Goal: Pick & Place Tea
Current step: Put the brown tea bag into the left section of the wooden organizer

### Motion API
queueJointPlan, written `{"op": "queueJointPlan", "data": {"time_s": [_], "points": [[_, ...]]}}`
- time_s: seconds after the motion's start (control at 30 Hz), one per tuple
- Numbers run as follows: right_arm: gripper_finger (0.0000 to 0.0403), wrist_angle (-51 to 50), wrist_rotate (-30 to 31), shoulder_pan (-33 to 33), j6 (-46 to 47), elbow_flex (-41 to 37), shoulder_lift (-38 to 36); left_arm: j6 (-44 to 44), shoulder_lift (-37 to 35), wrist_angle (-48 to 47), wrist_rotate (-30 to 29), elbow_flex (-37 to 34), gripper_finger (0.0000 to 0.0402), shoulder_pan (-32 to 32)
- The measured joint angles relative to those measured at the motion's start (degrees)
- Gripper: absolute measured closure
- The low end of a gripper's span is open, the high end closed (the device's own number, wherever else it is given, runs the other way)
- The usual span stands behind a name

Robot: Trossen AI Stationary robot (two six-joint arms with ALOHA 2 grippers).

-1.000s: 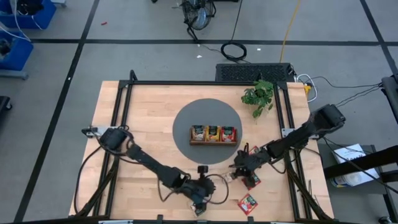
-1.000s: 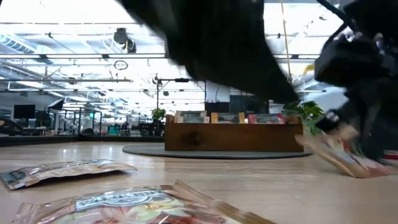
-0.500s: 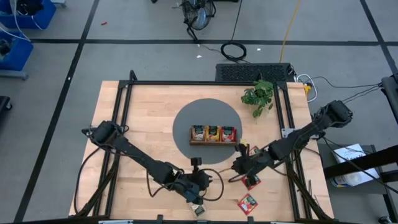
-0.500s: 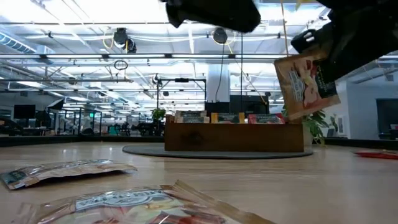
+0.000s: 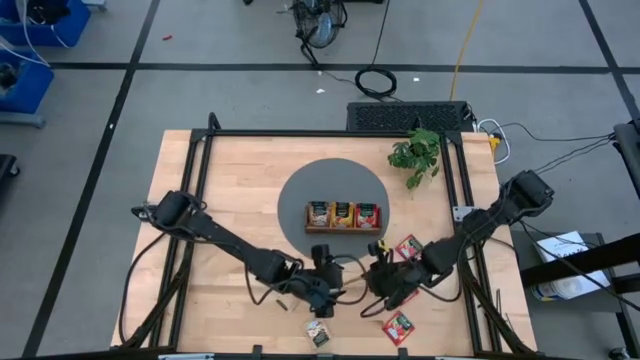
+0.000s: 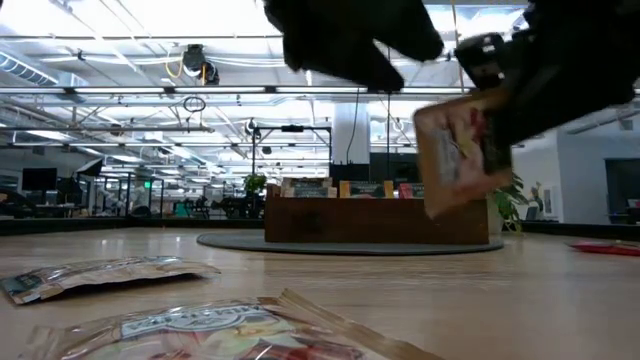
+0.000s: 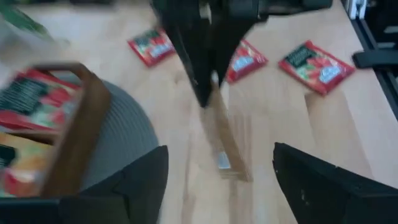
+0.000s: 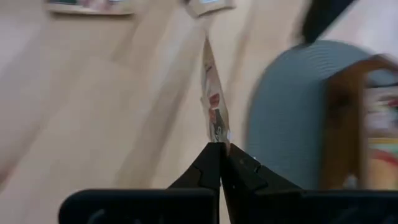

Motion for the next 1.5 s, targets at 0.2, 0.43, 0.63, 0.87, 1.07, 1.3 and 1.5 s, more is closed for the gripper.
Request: {"op": "queueJointPlan", "data": {"time_s": [0.2,0.43,0.63,0.87,1.07,1.3,1.5], "points": [[0.0403,-0.1,5.2,0.4,-1.2,1.6,0.0,-0.5,2.0,0.5,3.4,0.0,0.0119,0.9],[0.0403,1.6,5.2,0.4,-1.2,1.7,0.0,0.0,3.7,2.0,-1.6,0.0,0.0171,1.3],[0.0403,2.6,5.2,0.7,-2.3,1.7,0.0,1.1,3.8,1.8,-3.2,0.0,0.0289,1.2],[0.0398,3.3,4.2,0.7,-2.6,1.7,0.0,4.0,3.8,1.8,-3.4,0.0,0.0379,0.4],[0.0357,7.8,2.2,1.2,-2.0,1.4,0.0,5.2,3.8,1.4,-4.3,0.0,0.0384,-0.7],[0.0241,14.7,2.3,1.5,-2.8,-0.9,-0.1,5.5,3.8,1.4,-5.9,0.0,0.0373,-1.4],[0.0159,26.9,3.9,1.5,-3.3,-5.5,-2.0,5.6,3.8,1.5,-8.9,0.0,0.0389,-1.8]]}}
